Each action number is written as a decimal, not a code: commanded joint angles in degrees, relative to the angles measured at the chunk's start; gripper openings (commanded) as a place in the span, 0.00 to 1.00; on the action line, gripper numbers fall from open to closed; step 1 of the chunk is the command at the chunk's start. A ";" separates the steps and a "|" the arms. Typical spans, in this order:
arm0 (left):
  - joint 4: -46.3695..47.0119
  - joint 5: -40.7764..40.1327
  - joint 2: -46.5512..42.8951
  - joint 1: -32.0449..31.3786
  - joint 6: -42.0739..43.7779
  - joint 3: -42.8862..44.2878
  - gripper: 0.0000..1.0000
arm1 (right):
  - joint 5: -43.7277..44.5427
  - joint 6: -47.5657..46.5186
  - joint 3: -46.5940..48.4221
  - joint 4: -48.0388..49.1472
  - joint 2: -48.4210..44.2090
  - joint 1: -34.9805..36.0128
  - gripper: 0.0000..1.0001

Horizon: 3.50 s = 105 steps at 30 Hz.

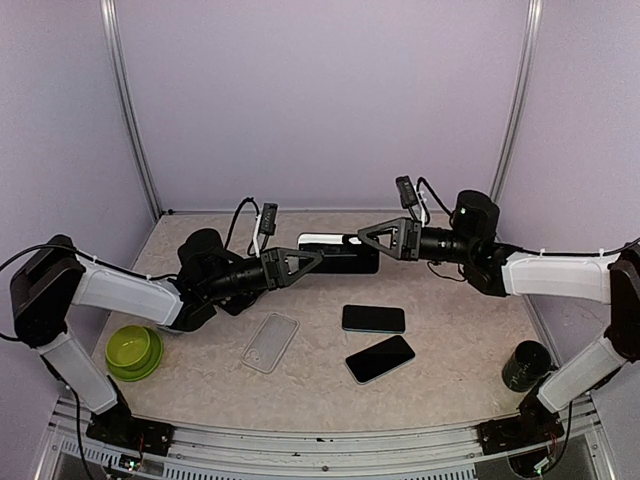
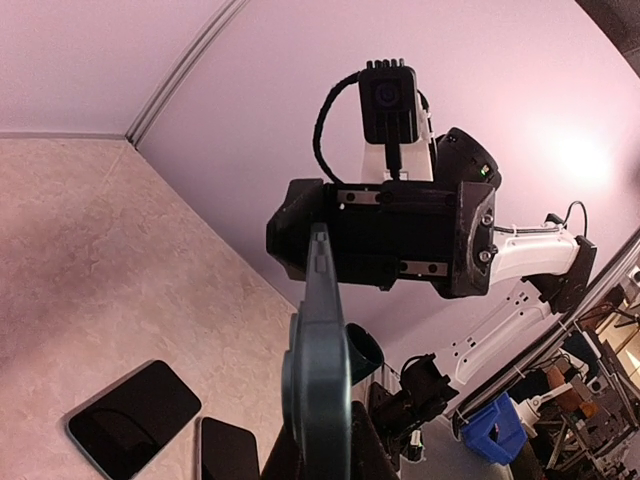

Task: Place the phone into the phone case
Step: Pass from the left arm to the right, then pick up the phone case from the center of the board.

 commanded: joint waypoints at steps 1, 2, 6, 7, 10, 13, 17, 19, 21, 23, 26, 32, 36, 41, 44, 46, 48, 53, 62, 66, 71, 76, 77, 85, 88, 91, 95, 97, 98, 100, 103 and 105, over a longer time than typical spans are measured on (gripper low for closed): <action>4.93 -1.04 1.29 0.08 -1.64 3.35 0.00 | -4.42 7.40 -1.86 8.13 2.62 -0.04 0.87; 5.23 -0.95 1.68 0.08 -2.04 3.56 0.00 | -4.68 7.39 -1.94 8.38 2.84 0.04 0.86; 5.15 -1.39 2.69 0.09 -2.68 4.16 0.00 | -5.53 5.61 -2.00 8.31 3.14 0.66 0.85; 5.15 -1.59 2.80 0.08 -2.80 4.21 0.00 | -5.62 5.07 -1.97 7.88 3.15 0.87 0.85; 4.40 -1.55 3.53 0.21 -3.30 4.74 0.00 | -6.16 4.21 -1.97 7.94 3.51 1.15 0.83; 2.83 -1.11 4.48 0.29 -3.80 5.81 0.00 | -7.33 4.14 -1.88 8.47 4.42 1.40 0.81; 2.76 0.20 5.91 0.35 -4.84 6.62 0.00 | -9.48 4.35 -1.25 8.99 6.19 1.62 0.77; 2.92 0.67 6.57 0.35 -5.27 6.86 0.00 | -10.46 4.67 -1.21 9.76 6.68 1.71 0.76; 2.95 1.24 7.15 0.39 -5.70 7.07 0.00 | -10.82 4.80 -1.21 10.14 6.93 1.72 0.73; 2.89 1.64 7.46 0.43 -5.88 7.11 0.00 | -10.91 4.60 -1.30 10.19 6.93 1.72 0.70; 2.74 1.92 7.70 0.56 -6.13 7.01 0.00 | -11.41 4.57 -1.39 10.68 7.00 1.72 0.64; 1.93 2.43 7.93 1.09 -6.28 6.83 0.00 | -13.13 4.60 -1.75 12.30 7.31 1.72 0.45; 1.72 2.84 7.77 1.67 -6.47 6.10 0.00 | -14.25 5.23 -2.06 14.02 7.35 1.68 0.28; 2.50 3.28 7.41 2.49 -7.35 4.91 0.00 | -15.81 5.73 -2.75 16.57 6.72 1.72 0.17; 2.58 3.51 7.64 2.62 -7.61 4.78 0.04 | -16.40 6.59 -3.21 18.92 6.50 1.72 0.02; 2.83 3.74 7.99 2.63 -7.81 4.86 0.07 | -16.99 7.56 -3.41 20.53 6.71 1.72 0.00; 3.16 3.98 8.17 2.70 -8.06 4.91 0.10 | -17.15 8.00 -3.35 21.13 6.74 1.72 0.00; 3.24 4.31 8.67 3.01 -8.20 4.63 0.25 | -17.84 8.49 -3.38 21.84 6.95 1.70 0.00; -0.99 2.40 5.70 4.26 -6.30 1.55 0.59 | -16.03 2.05 -1.30 12.11 6.67 1.64 0.00; -6.19 -0.41 3.52 4.21 -3.92 0.24 0.71 | -14.40 -1.10 -0.04 7.34 7.06 1.64 0.00; -12.51 -4.40 0.20 3.80 -1.32 -1.39 0.84 | -13.38 -3.92 1.02 3.42 7.20 1.49 0.00; -24.43 -11.97 -3.80 2.80 3.07 -0.83 0.91 | -11.38 -8.00 2.42 -2.59 6.55 1.31 0.00; -26.59 -13.62 -4.54 2.69 3.66 -0.74 0.92 | -10.85 -8.60 2.65 -3.75 6.38 1.21 0.00; -44.39 -25.95 -8.66 1.66 7.83 0.06 0.99 | -7.69 -14.41 3.81 -11.01 4.99 0.49 0.00; -49.70 -30.63 -9.11 1.04 9.19 0.27 0.99 | -6.72 -16.46 4.54 -13.53 4.47 0.40 0.00; -52.79 -33.67 -8.90 0.57 10.41 0.25 0.98 | -5.86 -18.01 5.13 -15.38 4.08 0.41 0.00; -55.84 -37.48 -7.65 -0.45 12.54 0.58 0.93 | -5.75 -18.74 5.53 -16.49 3.74 0.36 0.00; -57.07 -38.72 -6.46 -0.75 13.44 0.87 0.91 | -5.65 -18.84 5.57 -16.71 3.54 0.25 0.00; -57.15 -39.20 -5.98 -0.91 13.77 1.01 0.90 | -5.64 -18.99 5.57 -16.86 3.43 0.31 0.00; -57.17 -39.69 -5.21 -1.25 14.39 1.02 0.87 | -5.65 -19.09 5.47 -16.97 3.20 0.32 0.00; -58.86 -40.04 -4.14 -1.82 15.27 1.40 0.83 | -5.44 -19.32 5.33 -17.32 3.00 0.32 0.00; -59.62 -39.90 -2.88 -2.06 15.82 1.99 0.79 | -5.30 -19.55 5.45 -17.74 2.77 0.30 0.00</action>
